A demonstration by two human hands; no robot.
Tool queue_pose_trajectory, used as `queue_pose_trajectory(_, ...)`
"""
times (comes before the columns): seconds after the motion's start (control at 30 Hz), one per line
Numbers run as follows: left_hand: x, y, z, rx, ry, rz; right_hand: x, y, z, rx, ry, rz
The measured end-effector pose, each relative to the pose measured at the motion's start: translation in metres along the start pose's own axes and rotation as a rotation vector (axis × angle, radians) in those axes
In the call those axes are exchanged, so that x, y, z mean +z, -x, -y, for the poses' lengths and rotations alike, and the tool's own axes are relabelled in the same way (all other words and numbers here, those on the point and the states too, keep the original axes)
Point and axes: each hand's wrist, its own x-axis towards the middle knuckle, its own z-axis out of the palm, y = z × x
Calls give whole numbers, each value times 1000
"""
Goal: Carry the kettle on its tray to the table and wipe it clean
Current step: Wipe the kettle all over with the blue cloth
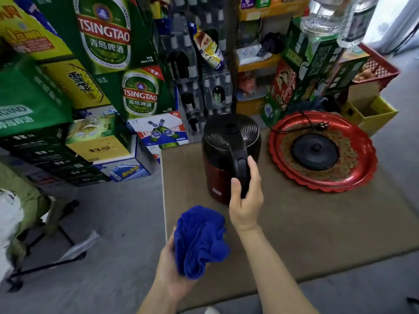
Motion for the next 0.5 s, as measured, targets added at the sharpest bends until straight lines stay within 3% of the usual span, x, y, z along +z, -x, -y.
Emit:
queue_pose_trajectory(0.07, 13, 10, 5, -156, 34, -128, -5, 17, -2, 3, 28, 56)
queue_pose_trajectory(0.2, 32, 19, 16, -139, 83, -377, -21, 47, -6, 54, 65, 130)
queue_pose_trajectory(0.33, 42, 30, 26, -152, 13, -379, -35, 54, 1, 147, 111, 245)
queue_pose_trajectory(0.43, 55, 39, 35, -95, -180, -412, -63, 60, 21, 236, 177, 252)
queue_pose_trajectory(0.5, 74, 51, 46, -69, -349, -435, -87, 80, 46, 401, -66, 308)
